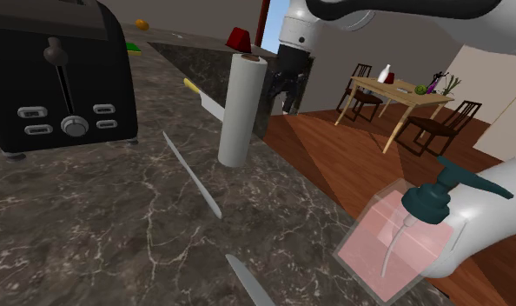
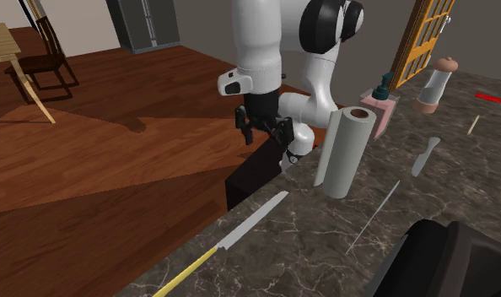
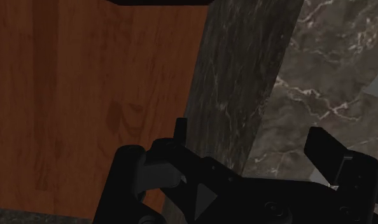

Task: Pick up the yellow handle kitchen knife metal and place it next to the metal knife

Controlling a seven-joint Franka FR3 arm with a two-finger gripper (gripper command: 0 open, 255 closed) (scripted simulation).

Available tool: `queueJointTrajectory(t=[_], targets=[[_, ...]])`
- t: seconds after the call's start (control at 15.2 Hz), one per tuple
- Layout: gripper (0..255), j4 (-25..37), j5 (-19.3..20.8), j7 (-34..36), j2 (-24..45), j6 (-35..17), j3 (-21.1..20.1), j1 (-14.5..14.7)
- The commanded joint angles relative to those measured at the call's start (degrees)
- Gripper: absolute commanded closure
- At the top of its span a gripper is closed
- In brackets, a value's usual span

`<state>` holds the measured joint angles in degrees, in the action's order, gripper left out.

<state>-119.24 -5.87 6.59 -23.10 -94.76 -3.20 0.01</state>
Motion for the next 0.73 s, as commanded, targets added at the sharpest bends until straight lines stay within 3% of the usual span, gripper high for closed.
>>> queueJointTrajectory(t=[0.0, 0.66], targets=[[0, 4.0, 0.3, 2.3, 4.6, -0.8, -1.2, 0.1], [0, 30.1, 4.9, 13.1, 28.3, 1.5, -4.7, 1.4]])
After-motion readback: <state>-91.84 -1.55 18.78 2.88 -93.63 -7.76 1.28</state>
